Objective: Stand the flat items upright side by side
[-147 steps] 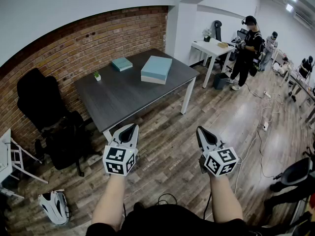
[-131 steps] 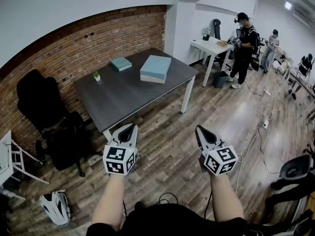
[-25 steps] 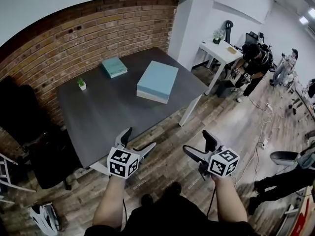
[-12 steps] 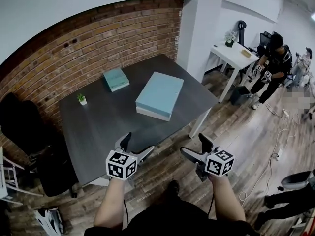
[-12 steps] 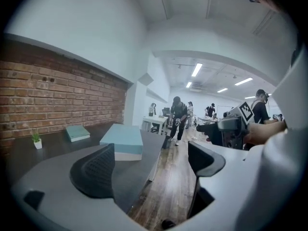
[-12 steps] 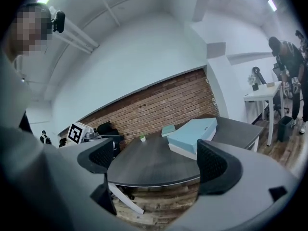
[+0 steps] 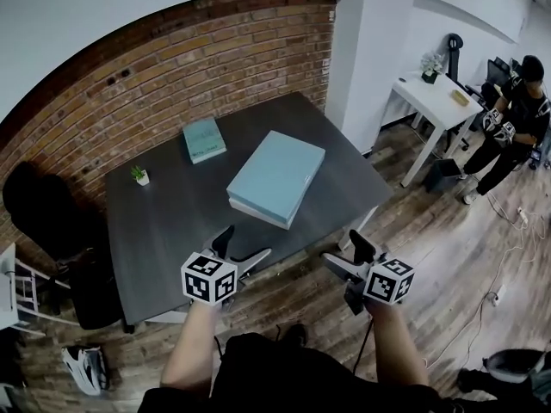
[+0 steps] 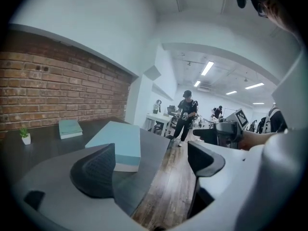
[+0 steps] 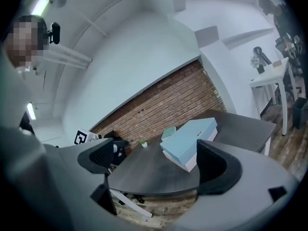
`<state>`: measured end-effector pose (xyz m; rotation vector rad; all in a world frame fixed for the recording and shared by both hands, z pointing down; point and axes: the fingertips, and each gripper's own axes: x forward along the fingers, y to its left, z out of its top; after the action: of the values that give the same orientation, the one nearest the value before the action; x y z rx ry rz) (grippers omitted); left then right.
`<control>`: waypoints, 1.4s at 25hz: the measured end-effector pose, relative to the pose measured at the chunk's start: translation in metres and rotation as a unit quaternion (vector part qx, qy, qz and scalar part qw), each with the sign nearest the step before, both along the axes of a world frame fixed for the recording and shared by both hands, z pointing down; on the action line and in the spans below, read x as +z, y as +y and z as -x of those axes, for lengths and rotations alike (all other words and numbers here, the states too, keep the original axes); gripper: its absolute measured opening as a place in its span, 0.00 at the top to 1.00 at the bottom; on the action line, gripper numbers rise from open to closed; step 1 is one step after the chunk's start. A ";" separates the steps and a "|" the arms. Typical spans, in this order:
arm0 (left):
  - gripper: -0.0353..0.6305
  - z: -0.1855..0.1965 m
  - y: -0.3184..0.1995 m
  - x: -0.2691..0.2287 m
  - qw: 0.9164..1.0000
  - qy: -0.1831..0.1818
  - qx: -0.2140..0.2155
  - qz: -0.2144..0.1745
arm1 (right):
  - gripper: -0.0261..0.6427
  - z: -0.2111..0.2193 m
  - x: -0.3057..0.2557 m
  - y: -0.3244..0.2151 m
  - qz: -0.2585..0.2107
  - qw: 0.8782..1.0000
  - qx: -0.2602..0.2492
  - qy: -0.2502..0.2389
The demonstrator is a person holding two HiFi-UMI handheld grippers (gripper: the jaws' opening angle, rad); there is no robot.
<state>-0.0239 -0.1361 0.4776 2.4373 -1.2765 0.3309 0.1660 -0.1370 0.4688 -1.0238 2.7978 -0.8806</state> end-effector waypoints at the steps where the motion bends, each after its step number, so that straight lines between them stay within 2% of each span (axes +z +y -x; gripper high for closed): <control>1: 0.21 -0.003 -0.003 0.002 1.000 -0.002 0.003 0.006 | 0.14 0.000 0.002 -0.001 0.005 1.000 -0.003 -0.007; 8: 0.21 -0.017 -0.031 -0.004 1.000 0.000 0.015 0.009 | 0.14 -0.010 0.008 -0.015 0.021 1.000 -0.003 -0.022; 15: 0.25 -0.018 -0.077 0.004 0.999 0.009 0.032 0.010 | 0.15 -0.013 0.012 -0.048 0.024 1.000 0.018 -0.002; 20: 0.26 -0.012 -0.119 0.004 0.999 0.011 0.051 0.001 | 0.15 0.005 0.016 -0.079 0.034 0.999 0.021 0.012; 24: 0.26 0.004 -0.151 0.008 0.998 0.005 0.064 0.001 | 0.15 0.034 0.021 -0.110 0.041 0.999 0.022 0.018; 29: 0.26 0.038 -0.187 0.015 0.997 0.000 0.076 0.005 | 0.15 0.066 0.026 -0.152 0.047 0.997 0.048 0.026; 35: 0.26 0.062 -0.215 0.044 0.994 -0.021 0.102 0.037 | 0.15 0.083 0.058 -0.176 0.094 0.991 0.084 0.045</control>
<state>-0.0858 -0.3511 0.5217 2.5137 -1.0133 0.4769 0.0832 -0.3129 0.5266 -1.3342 2.6865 -1.1195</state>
